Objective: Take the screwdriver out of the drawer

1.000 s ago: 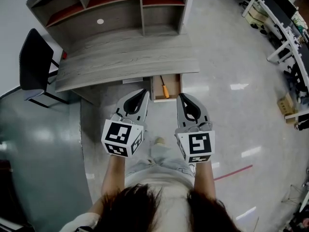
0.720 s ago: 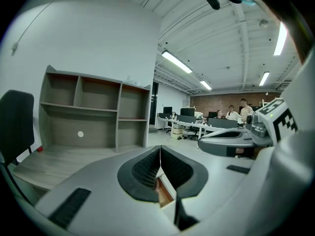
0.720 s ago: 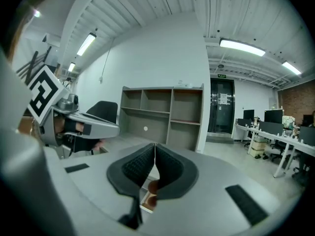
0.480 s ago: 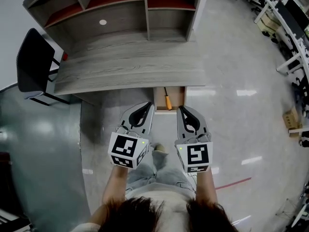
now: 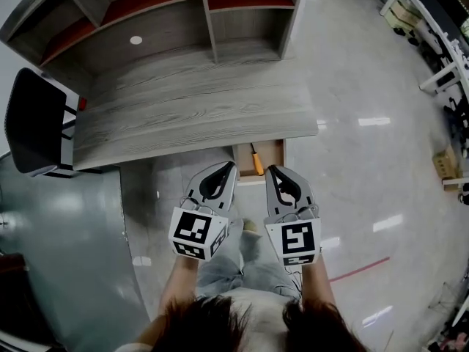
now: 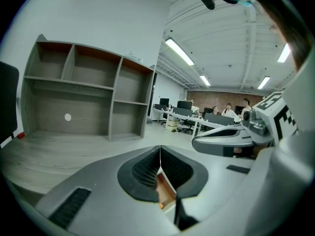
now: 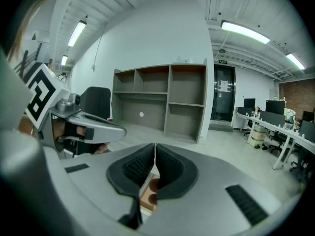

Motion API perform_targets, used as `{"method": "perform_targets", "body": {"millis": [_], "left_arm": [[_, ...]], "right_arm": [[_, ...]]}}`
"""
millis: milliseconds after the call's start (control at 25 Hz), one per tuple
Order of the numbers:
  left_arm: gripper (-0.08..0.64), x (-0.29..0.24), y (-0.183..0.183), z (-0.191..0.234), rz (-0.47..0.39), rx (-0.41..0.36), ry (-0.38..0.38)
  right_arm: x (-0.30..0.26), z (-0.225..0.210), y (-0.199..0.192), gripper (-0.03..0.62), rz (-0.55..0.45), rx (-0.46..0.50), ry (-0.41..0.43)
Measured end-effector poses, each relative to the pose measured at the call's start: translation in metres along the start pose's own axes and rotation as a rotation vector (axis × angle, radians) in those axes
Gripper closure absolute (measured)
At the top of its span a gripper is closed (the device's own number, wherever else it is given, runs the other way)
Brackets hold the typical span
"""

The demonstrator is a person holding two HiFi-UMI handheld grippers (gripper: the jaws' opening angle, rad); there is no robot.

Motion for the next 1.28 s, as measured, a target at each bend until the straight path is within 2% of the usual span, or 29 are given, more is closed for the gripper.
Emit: {"method": "perform_targets", "body": {"millis": [360, 680, 1280], "left_arm": [[0.543, -0.034, -0.048, 0.033, 0.058, 0.047, -0.046], [0.541, -0.055, -0.090, 0.049, 0.100, 0.078, -0.061], [0.543, -0.079, -0.172, 0.073, 0.190, 0.127, -0.096]], "right_arm": [[-0.037, -0.004, -0.050, 0.565, 0.110, -0.010, -0.024], [-0.065, -0.015, -0.089, 0.565, 0.163, 0.002, -0.038], [-0.098, -0.012, -0.169, 0.563, 0.297, 0.003, 0.006]]}}
Point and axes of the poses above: the fingertips, and each gripper's own axes: x backward along the fingers, z to its left, y out of its top, the point moved 9 cm from there along x, backward along the fingers, and after that the axes turned 15 degrees about -z, right-handed, at the moved point
